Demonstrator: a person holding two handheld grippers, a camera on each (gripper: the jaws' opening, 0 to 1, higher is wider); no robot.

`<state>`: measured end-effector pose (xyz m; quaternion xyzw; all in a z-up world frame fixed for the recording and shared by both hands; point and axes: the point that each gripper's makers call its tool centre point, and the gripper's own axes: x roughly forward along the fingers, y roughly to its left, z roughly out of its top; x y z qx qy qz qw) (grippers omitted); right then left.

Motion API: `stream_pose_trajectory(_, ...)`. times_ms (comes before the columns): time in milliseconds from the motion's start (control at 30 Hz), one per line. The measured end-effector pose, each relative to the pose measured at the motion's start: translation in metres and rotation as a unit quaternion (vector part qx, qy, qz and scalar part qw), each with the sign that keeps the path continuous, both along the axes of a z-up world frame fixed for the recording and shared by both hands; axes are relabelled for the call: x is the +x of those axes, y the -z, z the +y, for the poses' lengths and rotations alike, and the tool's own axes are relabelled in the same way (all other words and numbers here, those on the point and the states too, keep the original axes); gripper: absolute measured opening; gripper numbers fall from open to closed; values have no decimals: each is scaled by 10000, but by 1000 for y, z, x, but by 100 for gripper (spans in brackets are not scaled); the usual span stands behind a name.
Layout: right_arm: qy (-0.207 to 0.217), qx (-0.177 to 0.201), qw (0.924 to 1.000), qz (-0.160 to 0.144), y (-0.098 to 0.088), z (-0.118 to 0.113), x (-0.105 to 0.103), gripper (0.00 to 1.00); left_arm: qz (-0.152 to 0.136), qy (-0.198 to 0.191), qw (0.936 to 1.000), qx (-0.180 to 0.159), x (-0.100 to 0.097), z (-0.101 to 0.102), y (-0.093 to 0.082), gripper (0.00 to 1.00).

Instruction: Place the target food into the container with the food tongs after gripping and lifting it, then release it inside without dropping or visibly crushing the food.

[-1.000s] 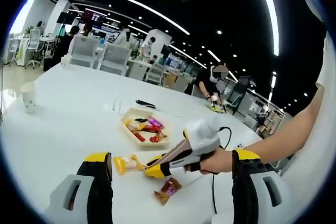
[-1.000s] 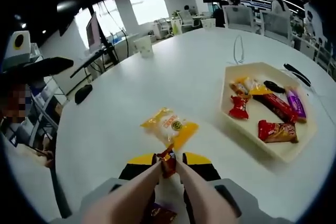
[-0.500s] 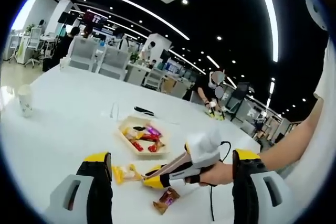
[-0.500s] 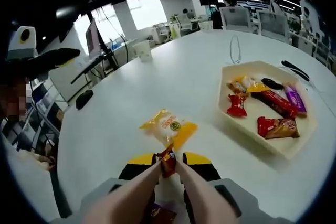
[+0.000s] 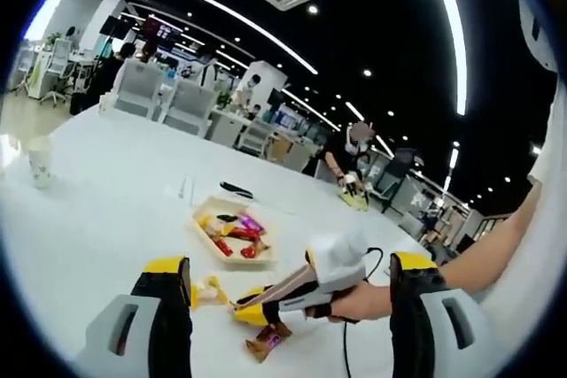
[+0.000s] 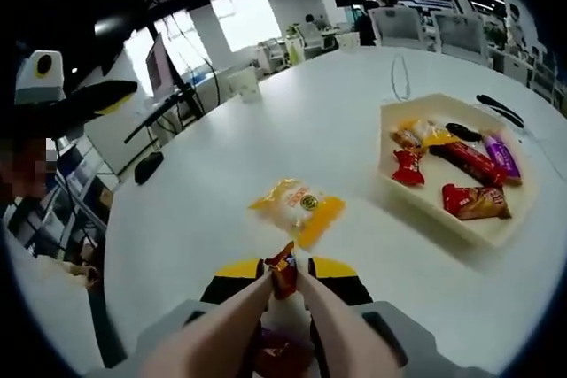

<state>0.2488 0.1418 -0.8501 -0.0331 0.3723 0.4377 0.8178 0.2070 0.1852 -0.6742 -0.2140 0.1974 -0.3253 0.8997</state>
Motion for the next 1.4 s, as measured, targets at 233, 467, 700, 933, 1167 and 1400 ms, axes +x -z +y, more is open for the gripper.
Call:
stream_pose_trajectory(233, 1122, 697, 9867, 949, 0, -8, 3, 19, -58, 38, 9998, 211, -6, 0, 0, 93)
stream_pose_trajectory(467, 556, 349, 9971, 396, -13, -15, 2, 20, -142, -125, 9996, 206, -7, 4, -6, 94)
stream_pose_trajectory(700, 75, 66, 9999, 51, -25, -23, -6, 21, -117, -171, 9995, 235, -10, 2, -3, 93)
stream_pose_trajectory(933, 515, 360, 9980, -96, -43, -32, -2, 20, -144, -106, 9995, 277, -11, -5, -6, 93)
stream_pose_trajectory(1167, 643, 651, 9956, -195, -64, -22, -8, 19, -135, -79, 9995, 266, -8, -7, -6, 93)
stream_pose_trajectory(1400, 1141, 1282, 9843, -421, -112, -34, 11, 18, -227, -133, 9994, 240, -10, -3, -13, 93)
